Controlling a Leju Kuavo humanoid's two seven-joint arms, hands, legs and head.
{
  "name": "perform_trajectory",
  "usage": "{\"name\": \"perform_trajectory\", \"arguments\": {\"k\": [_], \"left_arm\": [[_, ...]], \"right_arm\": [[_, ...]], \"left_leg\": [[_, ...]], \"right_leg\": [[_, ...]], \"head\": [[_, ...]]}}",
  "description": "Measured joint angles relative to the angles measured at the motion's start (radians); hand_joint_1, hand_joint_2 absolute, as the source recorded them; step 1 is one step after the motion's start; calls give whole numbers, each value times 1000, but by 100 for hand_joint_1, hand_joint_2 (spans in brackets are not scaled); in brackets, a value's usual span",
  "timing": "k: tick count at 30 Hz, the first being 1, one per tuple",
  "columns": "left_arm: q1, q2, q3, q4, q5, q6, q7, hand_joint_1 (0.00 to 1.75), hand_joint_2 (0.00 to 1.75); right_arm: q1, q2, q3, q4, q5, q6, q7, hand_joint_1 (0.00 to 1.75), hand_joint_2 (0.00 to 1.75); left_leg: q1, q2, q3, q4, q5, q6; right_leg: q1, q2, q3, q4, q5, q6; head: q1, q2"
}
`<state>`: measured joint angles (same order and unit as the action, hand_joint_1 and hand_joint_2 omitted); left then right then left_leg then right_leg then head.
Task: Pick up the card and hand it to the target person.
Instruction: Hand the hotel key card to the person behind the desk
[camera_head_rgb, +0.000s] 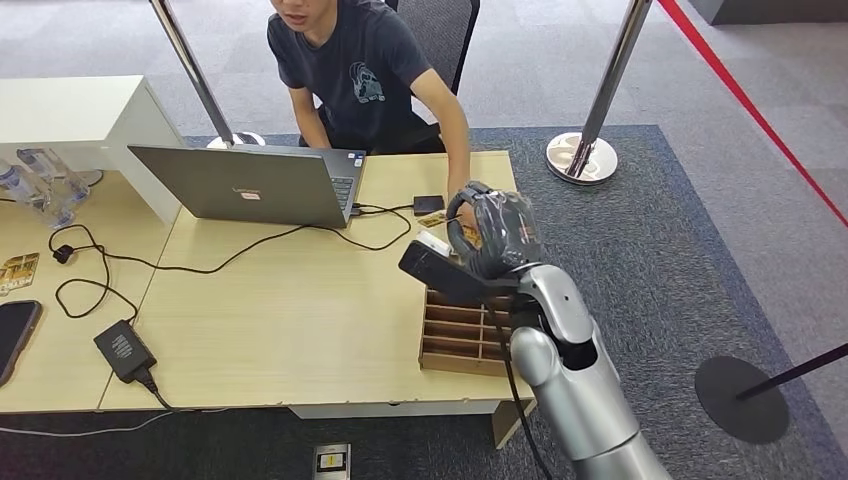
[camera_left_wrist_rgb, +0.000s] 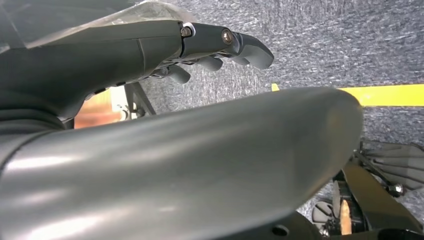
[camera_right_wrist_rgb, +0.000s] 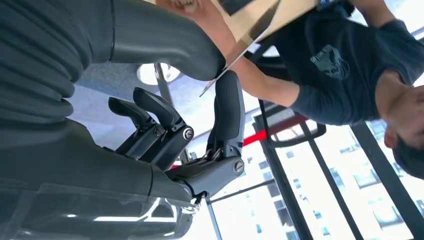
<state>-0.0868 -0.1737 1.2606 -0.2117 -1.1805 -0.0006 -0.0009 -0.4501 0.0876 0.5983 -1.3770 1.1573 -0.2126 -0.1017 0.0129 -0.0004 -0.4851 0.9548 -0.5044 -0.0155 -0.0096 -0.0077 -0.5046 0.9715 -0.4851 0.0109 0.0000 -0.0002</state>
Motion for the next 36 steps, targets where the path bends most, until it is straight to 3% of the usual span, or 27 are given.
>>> {"name": "perform_trajectory", "arguments": {"k": [6, 16, 27, 28, 31, 32, 36], "left_arm": [[-2, 0, 0, 0, -15, -11, -3, 0, 0], [-6, 0, -9, 0, -42, -20, 15, 0, 0], [-6, 1, -25, 0, -62, -26, 22, 0, 0], [-6, 1, -26, 0, -65, -28, 22, 0, 0], [-6, 1, -32, 0, -71, -32, 22, 0, 0], [-6, 1, -34, 0, -72, -32, 21, 0, 0], [-6, 2, -41, 0, -72, -32, 17, 0, 0]], "right_arm": [[-54, 18, -1, 31, 28, 1, 36, 175, 175], [-179, 111, -44, 273, 81, -52, 95, 175, 175], [-198, 139, -117, 408, 158, -90, 98, 175, 175], [-196, 139, -123, 410, 164, -91, 100, 149, 175], [-190, 139, -138, 413, 174, -96, 102, 18, 175], [-187, 139, -143, 412, 176, -101, 102, 0, 175], [-159, 138, -163, 390, 179, -120, 101, 0, 175]], "left_leg": [[0, 0, 0, 0, 0, 0], [0, 0, 0, 0, 1, 0], [0, 0, -1, 0, 1, 0], [0, 0, -1, 0, 1, 0], [0, 0, -1, 0, 1, 0], [0, 0, -1, 0, 1, 0], [0, 0, -1, 0, 1, 0]], "right_leg": [[0, 0, 0, 0, 0, 0], [0, 0, -1, 1, 0, 0], [0, 0, -1, 1, 0, 0], [0, 0, -1, 1, 0, 0], [0, 0, -1, 1, 0, -1], [0, 0, -1, 1, 0, -1], [0, 0, -2, 1, 0, -1]], "head": [[0, 0], [0, 0], [0, 0], [0, 0], [0, 0], [0, 0], [0, 0]]}}
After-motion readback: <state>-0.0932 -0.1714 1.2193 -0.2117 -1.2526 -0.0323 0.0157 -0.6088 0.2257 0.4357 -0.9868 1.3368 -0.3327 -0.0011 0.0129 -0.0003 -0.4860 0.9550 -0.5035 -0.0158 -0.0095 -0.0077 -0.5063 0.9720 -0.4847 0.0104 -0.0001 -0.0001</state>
